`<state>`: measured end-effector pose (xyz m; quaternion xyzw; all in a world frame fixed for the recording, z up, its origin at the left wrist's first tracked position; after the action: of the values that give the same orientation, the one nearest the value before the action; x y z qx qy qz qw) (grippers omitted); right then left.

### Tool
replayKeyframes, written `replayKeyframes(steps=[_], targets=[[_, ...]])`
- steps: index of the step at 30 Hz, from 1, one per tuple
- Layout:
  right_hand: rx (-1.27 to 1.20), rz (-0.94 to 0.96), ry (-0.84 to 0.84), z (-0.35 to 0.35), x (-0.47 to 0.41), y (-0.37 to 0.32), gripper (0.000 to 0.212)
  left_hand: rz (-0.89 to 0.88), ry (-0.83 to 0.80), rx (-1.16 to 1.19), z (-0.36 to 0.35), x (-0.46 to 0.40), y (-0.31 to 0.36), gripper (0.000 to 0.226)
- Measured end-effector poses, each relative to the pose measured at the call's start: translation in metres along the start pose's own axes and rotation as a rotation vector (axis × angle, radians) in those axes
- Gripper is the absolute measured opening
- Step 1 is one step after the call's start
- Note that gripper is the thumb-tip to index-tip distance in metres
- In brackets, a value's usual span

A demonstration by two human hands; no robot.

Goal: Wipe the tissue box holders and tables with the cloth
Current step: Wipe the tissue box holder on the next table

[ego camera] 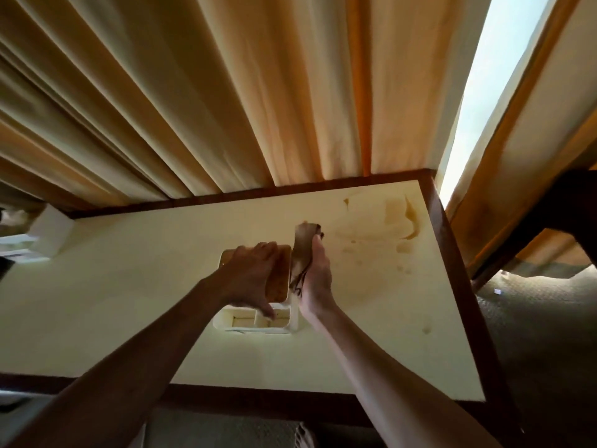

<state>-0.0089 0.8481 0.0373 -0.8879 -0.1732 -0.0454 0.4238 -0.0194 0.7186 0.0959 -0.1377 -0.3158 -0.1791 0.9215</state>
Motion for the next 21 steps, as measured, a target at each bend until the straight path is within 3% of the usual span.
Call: replayKeyframes(steps=[4, 7, 10, 12, 15, 18, 21], targets=[[0.285, 0.027, -0.086, -0.017, -0.016, 0.023, 0.063, -0.027, 0.086, 0.035, -0.005, -0.013, -0.014, 0.119], [0.417, 0.034, -0.091, -0.004, -0.011, 0.05, 0.057, -0.065, 0.099, 0.0, -0.006, -0.022, -0.02, 0.119], [0.476, -0.003, -0.081, 0.008, 0.024, 0.075, 0.068, -0.065, 0.05, -0.087, -0.006, -0.027, -0.023, 0.135], [0.512, 0.024, -0.099, 0.003, 0.05, 0.081, 0.054, -0.046, 0.023, -0.111, -0.004, -0.028, -0.024, 0.141], [0.372, 0.105, -0.148, -0.012, 0.045, 0.057, 0.035, -0.051, 0.002, -0.095, -0.002, -0.028, -0.023, 0.141], [0.362, 0.065, -0.074, -0.012, 0.003, 0.036, 0.073, -0.077, 0.026, -0.056, 0.001, -0.028, -0.023, 0.137], [0.38, -0.053, -0.081, 0.005, -0.013, 0.057, 0.084, -0.07, 0.014, -0.08, 0.004, -0.027, -0.022, 0.138]])
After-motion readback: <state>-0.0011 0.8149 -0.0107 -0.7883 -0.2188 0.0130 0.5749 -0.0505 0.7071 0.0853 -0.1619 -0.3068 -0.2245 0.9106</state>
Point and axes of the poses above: each hand's wrist, its own x-axis away from the middle knuckle, its own z-axis out of the back of the hand, y = z × x, the point moved 2 cm from there along -x, towards the middle knuckle, and after that the axes turned 11 degrees about -y, right-handed, at the moved point
